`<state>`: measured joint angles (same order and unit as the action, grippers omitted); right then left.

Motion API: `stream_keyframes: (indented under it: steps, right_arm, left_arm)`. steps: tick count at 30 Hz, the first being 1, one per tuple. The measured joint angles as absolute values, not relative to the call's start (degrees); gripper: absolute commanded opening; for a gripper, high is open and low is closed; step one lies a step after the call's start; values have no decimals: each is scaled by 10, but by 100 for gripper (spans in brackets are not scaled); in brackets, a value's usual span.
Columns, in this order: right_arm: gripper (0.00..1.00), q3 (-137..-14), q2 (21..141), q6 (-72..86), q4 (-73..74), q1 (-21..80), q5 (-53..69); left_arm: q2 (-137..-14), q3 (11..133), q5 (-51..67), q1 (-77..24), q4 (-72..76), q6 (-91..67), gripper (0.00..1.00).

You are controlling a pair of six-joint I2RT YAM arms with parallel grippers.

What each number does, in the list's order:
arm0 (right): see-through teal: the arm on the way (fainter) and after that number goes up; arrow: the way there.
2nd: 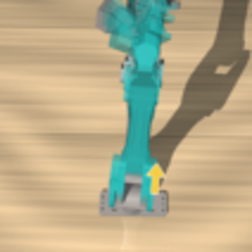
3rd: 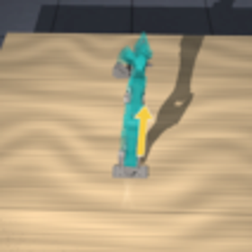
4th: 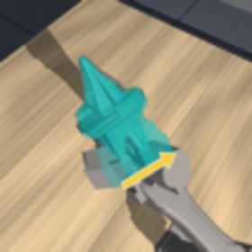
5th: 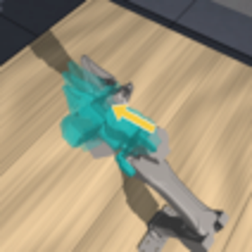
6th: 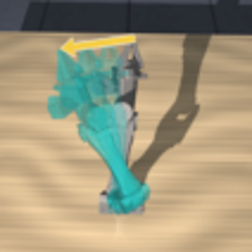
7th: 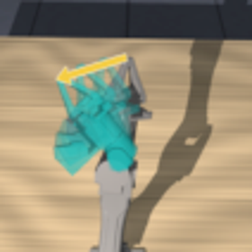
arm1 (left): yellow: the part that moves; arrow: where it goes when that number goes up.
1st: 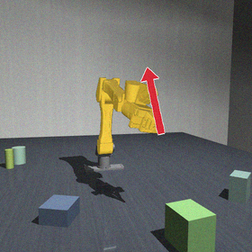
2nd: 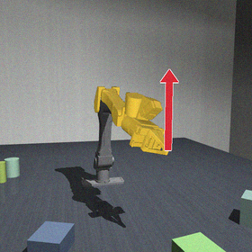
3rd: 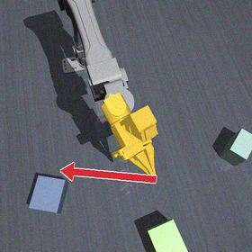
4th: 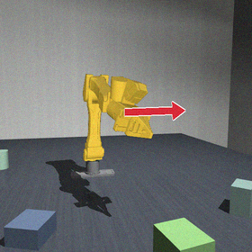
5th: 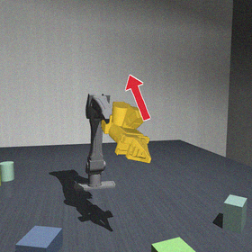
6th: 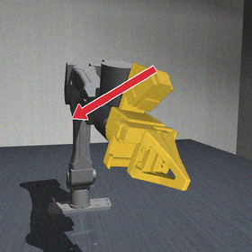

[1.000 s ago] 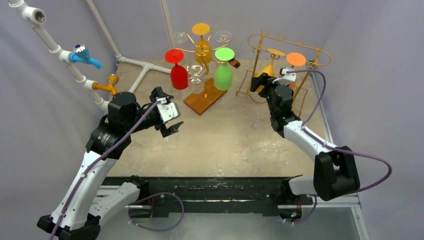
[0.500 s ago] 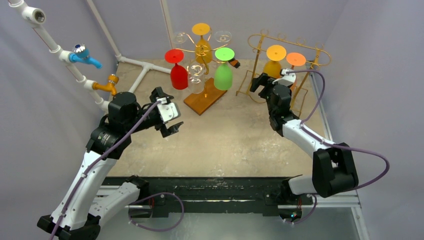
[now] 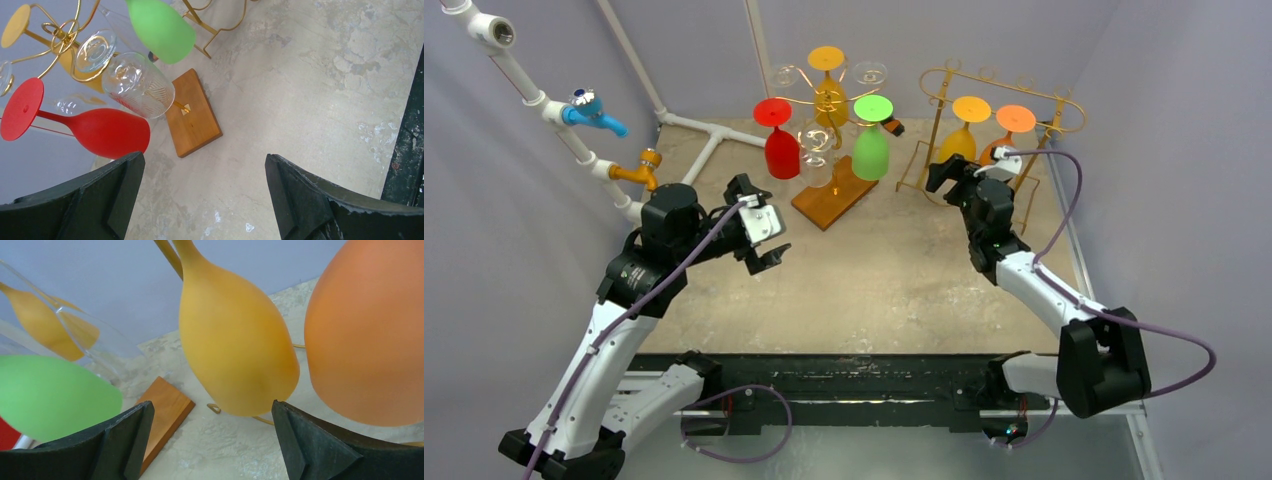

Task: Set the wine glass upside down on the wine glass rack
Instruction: Reset both arms

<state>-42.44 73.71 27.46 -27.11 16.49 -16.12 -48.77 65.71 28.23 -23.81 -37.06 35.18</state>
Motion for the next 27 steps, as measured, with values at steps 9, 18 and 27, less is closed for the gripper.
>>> stream_keyframes:
  steps: [9, 18, 27]
  right_arm:
    - [99, -389, 693, 283, -247, 190, -125]
    - [99, -330, 677, 263, -215, 324, -146]
    - [99, -200, 503, 309, -169, 369, -310]
  left_arm:
    - [-488, 653, 251, -238, -360, 323, 100]
    - [-478, 568, 220, -238, -336, 290, 100]
    - [-493, 486, 174, -182, -301, 245, 100]
